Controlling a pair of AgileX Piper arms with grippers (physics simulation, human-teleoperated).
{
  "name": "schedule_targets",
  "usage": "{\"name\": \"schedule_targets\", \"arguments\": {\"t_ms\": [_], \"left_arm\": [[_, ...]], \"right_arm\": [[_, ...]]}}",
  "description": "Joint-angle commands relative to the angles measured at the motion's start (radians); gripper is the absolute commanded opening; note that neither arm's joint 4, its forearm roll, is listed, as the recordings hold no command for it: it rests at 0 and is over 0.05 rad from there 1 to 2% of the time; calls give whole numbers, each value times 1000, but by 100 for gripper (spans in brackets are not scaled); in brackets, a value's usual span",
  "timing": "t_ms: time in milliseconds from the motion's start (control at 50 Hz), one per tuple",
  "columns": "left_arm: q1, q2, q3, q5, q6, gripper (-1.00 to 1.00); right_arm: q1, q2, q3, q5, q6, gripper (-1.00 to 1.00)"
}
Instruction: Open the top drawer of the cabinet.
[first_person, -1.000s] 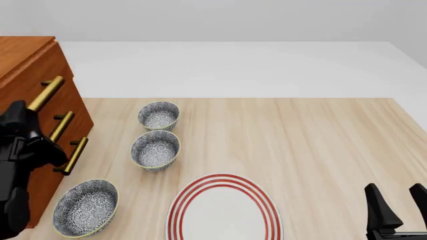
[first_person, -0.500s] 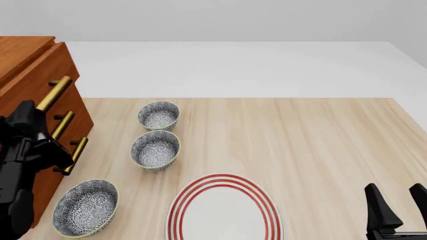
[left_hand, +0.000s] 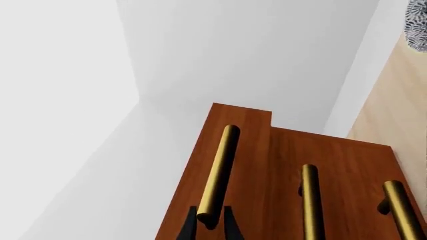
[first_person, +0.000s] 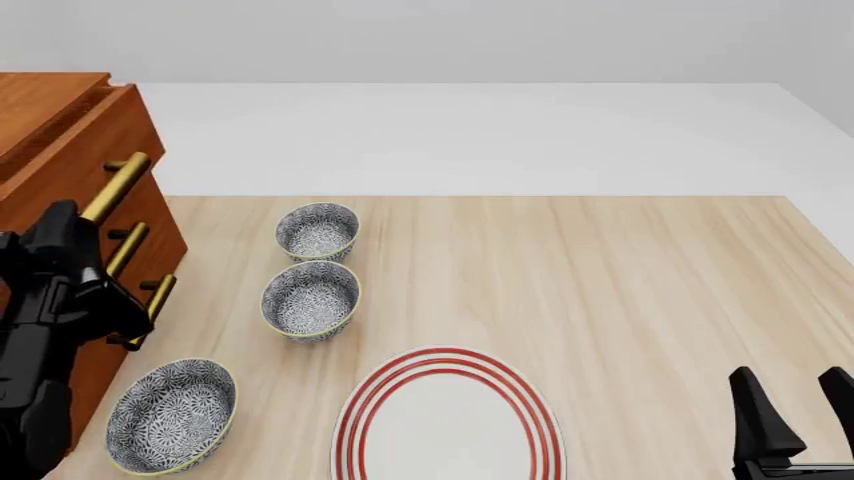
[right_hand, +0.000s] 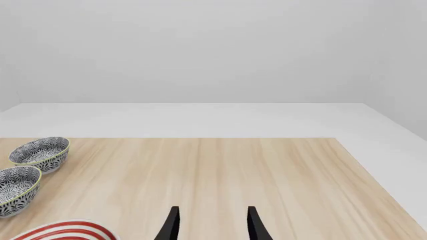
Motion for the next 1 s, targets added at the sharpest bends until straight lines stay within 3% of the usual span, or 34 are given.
{"name": "schedule_targets", "arguments": {"t_ms": [20,1000], "left_arm": [[-6,16,48,28,13,-100],[-50,-34,80,51,12,-100]], "right_arm": [[0,0,0,0,0,100],[0,0,0,0,0,100]]}}
